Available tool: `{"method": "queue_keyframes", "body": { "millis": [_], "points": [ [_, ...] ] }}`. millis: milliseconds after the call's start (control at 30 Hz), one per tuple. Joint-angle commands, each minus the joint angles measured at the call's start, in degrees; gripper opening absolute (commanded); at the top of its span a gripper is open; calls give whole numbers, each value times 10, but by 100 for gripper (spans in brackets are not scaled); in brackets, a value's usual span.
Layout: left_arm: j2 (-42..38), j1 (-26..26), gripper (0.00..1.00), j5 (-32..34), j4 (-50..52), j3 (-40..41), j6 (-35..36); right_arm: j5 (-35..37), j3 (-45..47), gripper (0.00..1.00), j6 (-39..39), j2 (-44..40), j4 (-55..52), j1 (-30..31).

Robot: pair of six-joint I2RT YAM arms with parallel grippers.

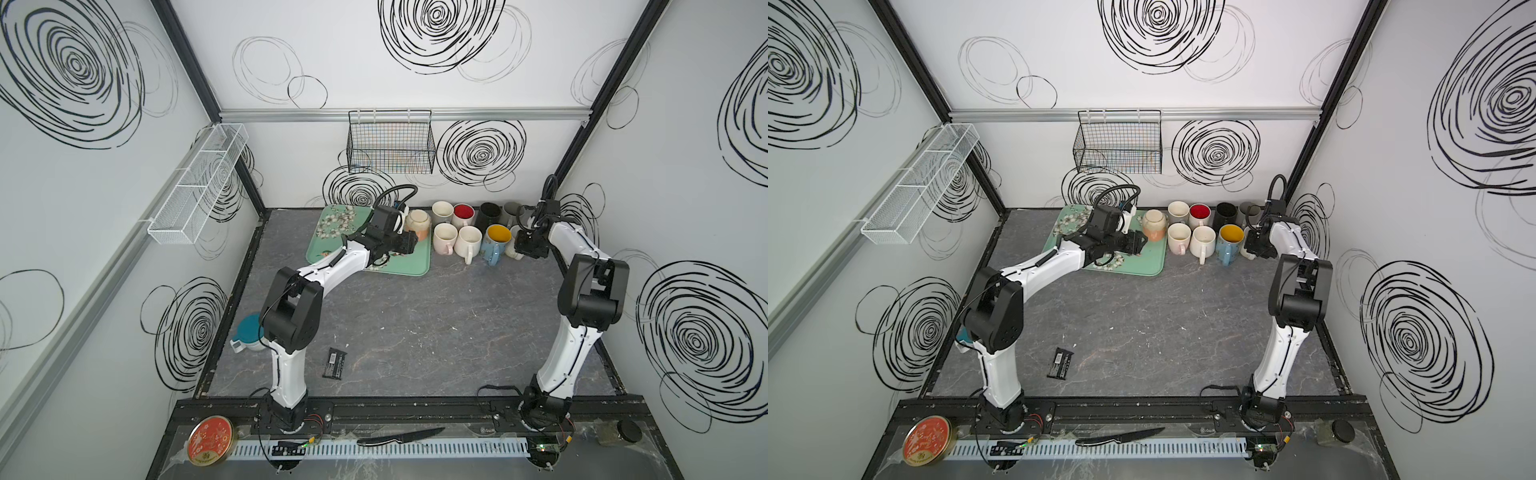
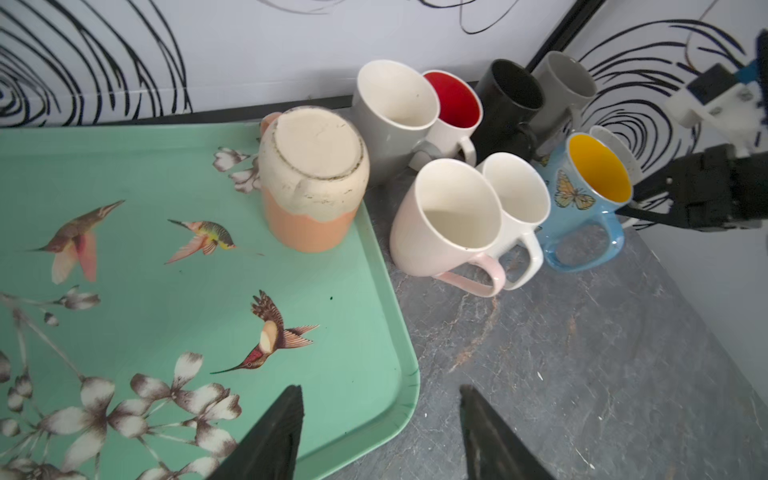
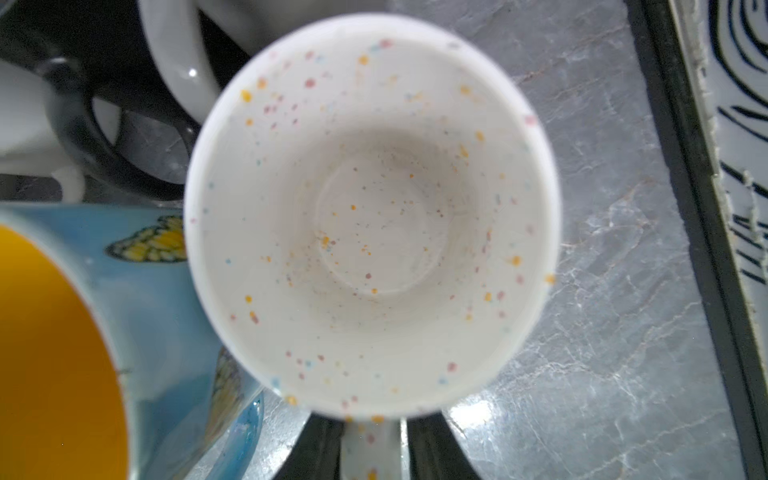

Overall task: Turn the mug right side up
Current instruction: Place the mug at the top-right of the table, then move the mug to the tray.

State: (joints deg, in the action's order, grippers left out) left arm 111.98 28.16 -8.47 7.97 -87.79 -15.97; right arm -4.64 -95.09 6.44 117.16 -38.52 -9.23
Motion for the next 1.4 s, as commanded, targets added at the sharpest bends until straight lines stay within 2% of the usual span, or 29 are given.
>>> {"method": "queue_keyframes", "body": {
  "millis": [0, 233, 400, 700, 800, 1000, 1200, 1367],
  "points": [
    [8, -16, 65, 31, -21, -2, -33, -16, -22, 32, -4, -6, -8, 9],
    [21, -46, 66, 23, -78, 21, -111, -11, -58, 33, -6, -19, -38, 10],
    [51, -72, 66, 11, -92, 7, -179, -6, -60, 34, -5, -48, -44, 21],
    [114, -94, 69, -3, -176, -31, -247, -21, -72, 35, -4, -87, -46, 52],
    [150, -96, 69, -21, -169, -78, -267, -27, -64, 35, 1, -99, -30, 73],
    [215, -85, 72, -10, -161, -170, -267, -25, -56, 34, 23, -106, 20, 135],
    [284, -81, 73, -47, -210, -243, -303, -26, -59, 34, 53, -84, 80, 203],
    [337, -69, 74, -54, -235, -309, -312, -64, -62, 35, 108, -41, 166, 237]
  ]
}}
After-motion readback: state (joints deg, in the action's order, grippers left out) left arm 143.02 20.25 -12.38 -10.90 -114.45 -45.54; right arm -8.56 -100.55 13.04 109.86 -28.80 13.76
